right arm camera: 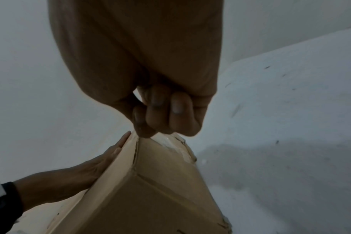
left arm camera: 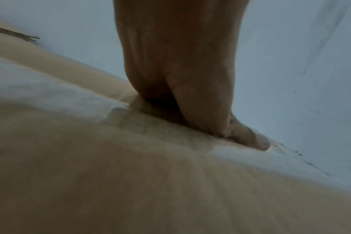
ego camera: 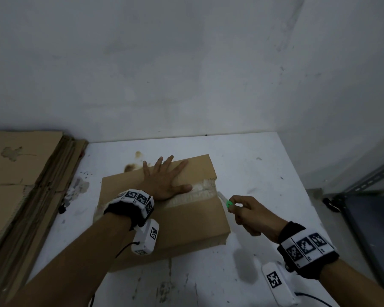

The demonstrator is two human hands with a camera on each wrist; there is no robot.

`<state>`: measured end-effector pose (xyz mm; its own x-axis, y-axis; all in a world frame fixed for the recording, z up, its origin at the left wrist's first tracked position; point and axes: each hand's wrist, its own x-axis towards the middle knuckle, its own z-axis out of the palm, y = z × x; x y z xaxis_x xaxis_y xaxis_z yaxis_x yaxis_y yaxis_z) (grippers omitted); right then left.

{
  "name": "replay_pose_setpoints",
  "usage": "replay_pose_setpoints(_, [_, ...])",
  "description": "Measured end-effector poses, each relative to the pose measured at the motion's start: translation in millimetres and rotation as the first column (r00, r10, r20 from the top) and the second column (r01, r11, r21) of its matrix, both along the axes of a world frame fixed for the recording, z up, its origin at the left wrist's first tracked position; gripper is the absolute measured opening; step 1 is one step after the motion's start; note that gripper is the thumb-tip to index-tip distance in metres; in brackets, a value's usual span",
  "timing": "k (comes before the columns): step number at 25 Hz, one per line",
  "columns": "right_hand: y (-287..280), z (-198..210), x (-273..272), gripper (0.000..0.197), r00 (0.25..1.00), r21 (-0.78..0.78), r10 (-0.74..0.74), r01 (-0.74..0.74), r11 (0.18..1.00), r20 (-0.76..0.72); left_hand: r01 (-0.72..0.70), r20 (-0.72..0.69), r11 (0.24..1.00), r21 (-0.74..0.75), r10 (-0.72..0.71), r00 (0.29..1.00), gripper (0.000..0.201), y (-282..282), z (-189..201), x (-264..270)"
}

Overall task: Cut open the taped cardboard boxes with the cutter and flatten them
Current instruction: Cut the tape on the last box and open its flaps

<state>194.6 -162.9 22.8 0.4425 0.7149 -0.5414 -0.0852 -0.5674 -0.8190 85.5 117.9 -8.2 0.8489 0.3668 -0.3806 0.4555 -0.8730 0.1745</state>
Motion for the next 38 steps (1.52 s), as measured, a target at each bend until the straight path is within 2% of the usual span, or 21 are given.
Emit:
replay_pose_setpoints(5, [-17.3, 4.4, -2.5, 0.021, 0.995, -0.069, 0.1, -0.098, 0.993, 0.018, 0.024, -0.006, 1.0, 0.013, -0.024, 1.0, 0.106, -1.2, -1.1, -1.6])
replay_pose_setpoints(7, [-29.4, 3.7, 5.4, 0.022, 0.992, -0.086, 0.119, -0.122, 0.989, -0.028, 0.033, -0.006, 0.999, 0.012, -0.033, 0.999, 0.104, -0.8, -0.7, -0.6])
replay_pose_setpoints(10, [-50.2, -15.3, 19.3, 0.02, 0.994, -0.086, -0.024, 0.015, 0.996, -0.102, 0.053, 0.018, 0.998, -0.024, -0.052, 0.998, 0.111, -2.7, 1.5, -1.4])
replay_pose_setpoints(11, [-54.3, -27.0, 21.8, 0.02, 0.994, -0.117, -0.093, 0.085, 0.989, -0.061, 0.057, 0.039, 0.997, -0.045, -0.055, 0.998, 0.114, -5.4, 2.2, -4.6])
replay_pose_setpoints(13, [-56.0, -55.7, 29.7, 0.022, 0.977, -0.21, -0.123, 0.16, 0.965, 0.176, 0.069, 0.101, 0.994, -0.088, -0.06, 0.993, 0.114, -14.1, 5.1, -11.1])
replay_pose_setpoints(15, [-52.6, -81.7, 35.9, 0.025, 0.899, -0.324, 0.03, 0.126, 0.938, 0.437, 0.073, 0.164, 0.991, -0.116, -0.053, 0.985, 0.113, -27.5, 10.9, -22.8])
replay_pose_setpoints(16, [-50.1, -90.9, 37.5, 0.026, 0.857, -0.367, 0.096, 0.114, 0.923, 0.506, 0.075, 0.196, 0.991, -0.109, -0.053, 0.979, 0.114, -34.7, 14.0, -29.1])
replay_pose_setpoints(19, [-43.6, -102.9, 38.4, 0.026, 0.821, -0.418, 0.161, 0.102, 0.903, 0.548, 0.128, 0.223, 0.992, -0.016, -0.121, 0.967, 0.121, -54.5, 22.2, -46.2])
replay_pose_setpoints(22, [-39.5, -100.7, 38.7, 0.01, 0.796, -0.427, 0.187, 0.098, 0.899, 0.576, 0.165, 0.161, 0.985, 0.039, -0.169, 0.972, 0.132, -64.4, 24.9, -56.8])
replay_pose_setpoints(23, [-38.1, -98.3, 40.1, 0.01, 0.79, -0.438, 0.204, 0.09, 0.894, 0.578, 0.18, 0.153, 0.982, 0.062, -0.188, 0.97, 0.133, -66.1, 25.6, -58.4])
replay_pose_setpoints(24, [-36.2, -96.4, 41.6, 0.016, 0.774, -0.479, 0.261, 0.062, 0.876, 0.577, 0.194, 0.152, 0.978, 0.083, -0.204, 0.967, 0.133, -67.5, 26.0, -60.5])
replay_pose_setpoints(26, [-28.8, -90.5, 42.9, 0.035, 0.696, -0.558, 0.379, 0.037, 0.829, 0.61, 0.202, 0.159, 0.975, 0.092, -0.215, 0.963, 0.134, -69.3, 25.3, -67.7])
replay_pose_setpoints(27, [-20.1, -83.8, 43.2, 0.042, 0.657, -0.528, 0.365, 0.06, 0.847, 0.66, 0.199, 0.165, 0.976, 0.094, -0.212, 0.963, 0.135, -69.0, 24.6, -72.7])
replay_pose_setpoints(28, [-8.0, -72.6, 41.1, 0.042, 0.642, -0.422, 0.279, 0.078, 0.903, 0.714, 0.196, 0.165, 0.976, 0.098, -0.21, 0.964, 0.136, -69.2, 23.3, -79.0])
replay_pose_setpoints(30, [28.0, -41.3, 33.5, 0.032, 0.612, -0.075, 0.033, 0.043, 0.996, 0.79, 0.195, 0.18, 0.975, 0.11, -0.212, 0.96, 0.134, -70.4, 21.3, -91.2])
replay_pose_setpoints(31, [50.0, -25.6, 28.3, 0.03, 0.587, 0.03, 0.0, -0.042, 0.999, 0.81, 0.188, 0.193, 0.976, 0.115, -0.207, 0.959, 0.133, -71.3, 21.0, -96.5])
replay_pose_setpoints(32, [72.4, -10.9, 21.8, 0.033, 0.549, 0.037, 0.067, -0.176, 0.984, 0.833, 0.177, 0.199, 0.977, 0.123, -0.199, 0.96, 0.133, -72.1, 20.7, -99.9])
replay_pose_setpoints(34, [110.9, 9.1, 5.3, 0.05, 0.408, -0.166, 0.372, -0.457, 0.874, 0.834, 0.163, 0.199, 0.975, 0.151, -0.192, 0.961, 0.134, -74.2, 21.1, -100.7])
replay_pose_setpoints(36, [133.5, 16.0, -2.9, 0.068, 0.312, -0.368, 0.596, -0.554, 0.747, 0.74, 0.154, 0.202, 0.976, 0.157, -0.184, 0.962, 0.134, -74.6, 22.6, -98.7])
replay_pose_setpoints(38, [143.4, 20.3, 1.8, 0.078, 0.3, -0.463, 0.684, -0.554, 0.692, 0.665, 0.145, 0.195, 0.979, 0.146, -0.172, 0.966, 0.134, -72.7, 26.1, -95.7])
